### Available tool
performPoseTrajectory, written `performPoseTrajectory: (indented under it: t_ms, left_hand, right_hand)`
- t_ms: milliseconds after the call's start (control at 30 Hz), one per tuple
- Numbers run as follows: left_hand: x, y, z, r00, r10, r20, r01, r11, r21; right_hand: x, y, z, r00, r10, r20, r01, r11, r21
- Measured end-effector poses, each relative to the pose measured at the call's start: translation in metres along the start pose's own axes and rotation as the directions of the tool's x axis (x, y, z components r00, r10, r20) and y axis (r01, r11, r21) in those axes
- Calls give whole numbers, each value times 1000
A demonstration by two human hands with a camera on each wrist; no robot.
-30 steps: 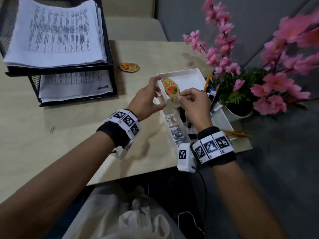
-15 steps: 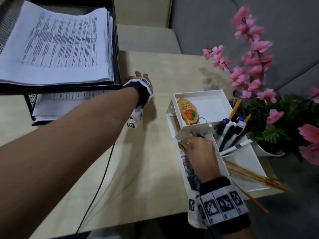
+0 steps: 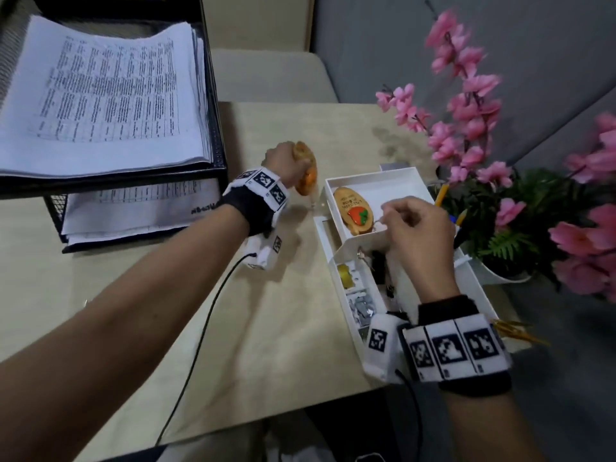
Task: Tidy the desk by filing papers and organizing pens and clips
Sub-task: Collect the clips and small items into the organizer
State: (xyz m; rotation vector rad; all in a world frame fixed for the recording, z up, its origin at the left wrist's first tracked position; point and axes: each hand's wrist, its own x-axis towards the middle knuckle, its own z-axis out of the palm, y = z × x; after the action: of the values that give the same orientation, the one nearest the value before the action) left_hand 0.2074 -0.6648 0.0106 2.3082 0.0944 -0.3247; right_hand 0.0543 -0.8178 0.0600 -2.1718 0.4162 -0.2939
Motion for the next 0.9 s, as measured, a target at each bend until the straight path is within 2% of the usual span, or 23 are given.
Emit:
performPoseTrajectory:
  t_ms: [67,100,167,233,300,367,433,467,500,533,567,633,700,767,900]
  left_hand:
    - [-21,21,-5,990,120,-77,-137,951,-277]
    - [-34,33,-7,979,176,-103,-203,881,-427]
    - [-60,52,-9,960,257,-110,-268,737,-620]
    - [-79,66,-3,948,315,-37,-244,648,-721]
    - [-93,74,3,930,361,73,-195,652,-732]
    - [-98,73,9,927,361,96,-246,784,-570]
    - [-96,63,16,931,356,76,-338,923,-183]
    - [-96,56,21,932,350,91,-354,934,37]
    - [-95,50,26,934,340,111,-357,905,231]
    - [-96,43,31,933,332,136,-359,855,374]
    - [-98,37,36,933,325,154,-359,814,456]
    - [-97,29,40,932,313,182,-362,793,489]
    - [-93,28,39,927,311,209,-374,793,481]
    - [-93,32,35,926,301,226,-375,793,480]
    - [-98,31,36,931,283,232,-362,805,471]
  right_hand:
    - [4,-7,-6,999,13,-31,-10,996,90]
    - [7,-10,-9,999,36,-15,-34,989,144]
    - [11,-15,-11,993,97,71,-113,954,277]
    - [14,-21,-13,982,115,149,-171,879,445]
    - [18,-22,-16,987,106,125,-158,805,572]
    - [24,-21,-22,991,128,27,-119,798,590]
    - [35,-18,-27,988,110,-112,-53,903,426]
    - [41,-18,-30,985,49,-163,-5,965,261]
    - [48,-19,-31,986,-34,-163,46,996,70]
    - [55,-19,-32,990,-99,-97,89,991,-103]
    - [62,-19,-32,992,-121,25,124,965,-232]
    - [75,-19,-28,948,-58,313,197,880,-432]
    - [83,-23,-22,871,61,488,269,772,-576]
    - [88,-26,-14,831,125,542,312,702,-640]
    - [86,-16,1,852,115,511,352,597,-721]
